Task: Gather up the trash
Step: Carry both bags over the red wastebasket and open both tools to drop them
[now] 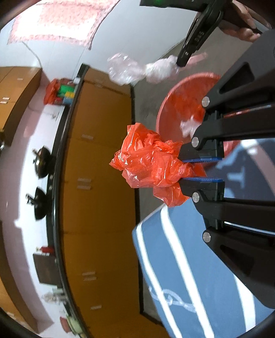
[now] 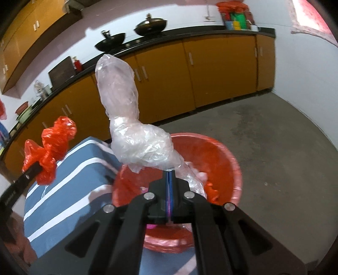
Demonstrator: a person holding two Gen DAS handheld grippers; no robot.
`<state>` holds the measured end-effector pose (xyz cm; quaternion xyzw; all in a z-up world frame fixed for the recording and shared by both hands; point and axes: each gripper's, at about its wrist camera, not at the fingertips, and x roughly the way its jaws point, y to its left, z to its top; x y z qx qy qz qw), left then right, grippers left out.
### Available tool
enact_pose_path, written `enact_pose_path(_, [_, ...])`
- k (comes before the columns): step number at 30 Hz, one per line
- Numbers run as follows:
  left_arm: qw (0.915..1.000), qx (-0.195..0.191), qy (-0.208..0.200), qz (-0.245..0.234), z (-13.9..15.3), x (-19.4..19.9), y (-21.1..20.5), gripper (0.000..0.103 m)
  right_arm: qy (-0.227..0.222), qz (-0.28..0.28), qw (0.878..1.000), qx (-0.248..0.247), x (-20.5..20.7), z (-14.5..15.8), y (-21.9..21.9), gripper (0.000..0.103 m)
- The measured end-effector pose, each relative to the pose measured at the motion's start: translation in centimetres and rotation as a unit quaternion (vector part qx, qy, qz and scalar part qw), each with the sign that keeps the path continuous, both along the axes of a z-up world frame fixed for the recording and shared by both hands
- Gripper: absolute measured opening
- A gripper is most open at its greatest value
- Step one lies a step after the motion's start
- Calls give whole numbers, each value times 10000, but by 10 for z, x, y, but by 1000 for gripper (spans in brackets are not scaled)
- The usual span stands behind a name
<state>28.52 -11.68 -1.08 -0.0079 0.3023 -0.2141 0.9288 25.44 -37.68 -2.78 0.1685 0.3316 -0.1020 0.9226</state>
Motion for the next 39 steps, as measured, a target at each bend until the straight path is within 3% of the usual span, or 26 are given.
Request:
enact_pose_path(10, [9989,206,155,-397,-23,-2,-55,10,35,-262,9990,348,0,-13,-36,2])
enact_pose_path(25, [9972,269,385,-581,-46,4,-83,11,58,-177,9977,656,11,-32,-51,3])
enact_pose_path(28, [9971,310,472,-520,-51,6,-85,15,33,-122,9970,761,14,-33,-52,9])
enact_pose_path(30, [9969,299,532,-494,-53,9,-85,31,-10,-95,9965,825,13,-34,-54,21])
enact_pose_path(32, [9972,294,531,-437,-54,9,-83,38,-81,-69,9967,800,10,-34,-53,31])
enact_pose_path(36, [9978,271,534,-295,-52,9,-73,38,-175,-61,9973,709,1,-29,-53,31])
enact_pose_path(39, [9985,236,488,-115,-46,7,-59,39,-283,-119,9978,591,-11,-21,-53,40])
